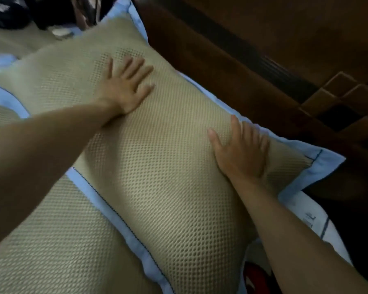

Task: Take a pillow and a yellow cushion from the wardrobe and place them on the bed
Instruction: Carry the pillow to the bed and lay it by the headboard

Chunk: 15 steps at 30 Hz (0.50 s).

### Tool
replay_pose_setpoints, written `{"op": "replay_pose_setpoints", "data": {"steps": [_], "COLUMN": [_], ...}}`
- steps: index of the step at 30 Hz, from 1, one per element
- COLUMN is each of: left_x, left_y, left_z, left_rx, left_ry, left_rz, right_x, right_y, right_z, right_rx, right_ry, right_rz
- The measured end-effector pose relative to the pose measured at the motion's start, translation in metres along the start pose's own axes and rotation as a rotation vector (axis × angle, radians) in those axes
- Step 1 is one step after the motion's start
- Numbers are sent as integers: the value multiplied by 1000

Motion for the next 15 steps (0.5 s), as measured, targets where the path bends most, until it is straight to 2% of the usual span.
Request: {"op": "replay_pose_setpoints", "data": {"steps": [5,8,11,15], "left_x": [-11,-6,3,15], "left_y": [50,47,19,-30], "left_z": [13,5,-26,-93], "left_rx": [-157,-284,-306,-225], "left_ry": [-15,62,107,128], "left_rz": [-32,-76,-103,-165], "right_x": [7,23,17,-12], "right_y": [-13,-13,-13,38], "right_z": [-32,-26,-23,-101], "right_rx": [152,152,158,57], "right_ry": [-33,180,357,243], "right_rz": [40,82,75,156]}}
Point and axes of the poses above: each hand's wrist, its own z-axis towards the middle knuckle, its own x-axis out of the palm, y = z × x, the point moved 10 cm from there along z, towards the middle knuckle, and after that the axes turned 8 degrees about -z, right-handed, at the moved point
